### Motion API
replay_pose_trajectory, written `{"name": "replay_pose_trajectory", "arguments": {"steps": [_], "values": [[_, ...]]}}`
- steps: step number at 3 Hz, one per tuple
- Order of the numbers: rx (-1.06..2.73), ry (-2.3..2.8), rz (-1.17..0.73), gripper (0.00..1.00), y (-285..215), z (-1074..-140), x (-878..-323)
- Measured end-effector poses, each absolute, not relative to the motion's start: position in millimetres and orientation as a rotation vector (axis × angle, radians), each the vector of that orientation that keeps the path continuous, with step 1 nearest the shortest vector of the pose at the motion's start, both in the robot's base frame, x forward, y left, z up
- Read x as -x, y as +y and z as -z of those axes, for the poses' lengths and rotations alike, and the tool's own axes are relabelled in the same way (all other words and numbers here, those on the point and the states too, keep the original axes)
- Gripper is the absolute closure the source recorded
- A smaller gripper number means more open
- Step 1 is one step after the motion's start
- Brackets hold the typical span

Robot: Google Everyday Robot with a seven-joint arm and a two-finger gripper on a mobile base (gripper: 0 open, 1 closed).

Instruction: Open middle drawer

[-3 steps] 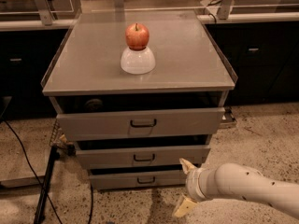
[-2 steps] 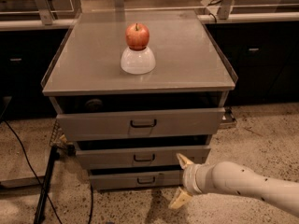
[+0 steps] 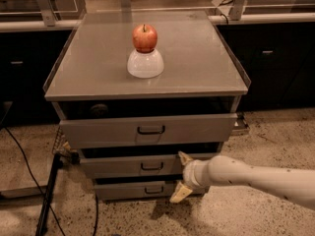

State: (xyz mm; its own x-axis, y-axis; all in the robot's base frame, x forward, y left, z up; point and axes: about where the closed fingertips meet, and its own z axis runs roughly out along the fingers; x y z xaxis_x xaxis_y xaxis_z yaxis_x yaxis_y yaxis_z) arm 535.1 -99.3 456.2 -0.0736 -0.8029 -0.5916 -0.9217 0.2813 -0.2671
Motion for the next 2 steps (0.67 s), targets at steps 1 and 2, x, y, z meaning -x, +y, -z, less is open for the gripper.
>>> {"name": "replay_pose_trajectory", "arguments": {"steps": [1,2], "values": [[1.583,1.877,-0.24,0.0,-83.7,-455.0,-540.1],[1.578,1.881,-0.239,0.0,-86.1,-455.0,-539.0]]}}
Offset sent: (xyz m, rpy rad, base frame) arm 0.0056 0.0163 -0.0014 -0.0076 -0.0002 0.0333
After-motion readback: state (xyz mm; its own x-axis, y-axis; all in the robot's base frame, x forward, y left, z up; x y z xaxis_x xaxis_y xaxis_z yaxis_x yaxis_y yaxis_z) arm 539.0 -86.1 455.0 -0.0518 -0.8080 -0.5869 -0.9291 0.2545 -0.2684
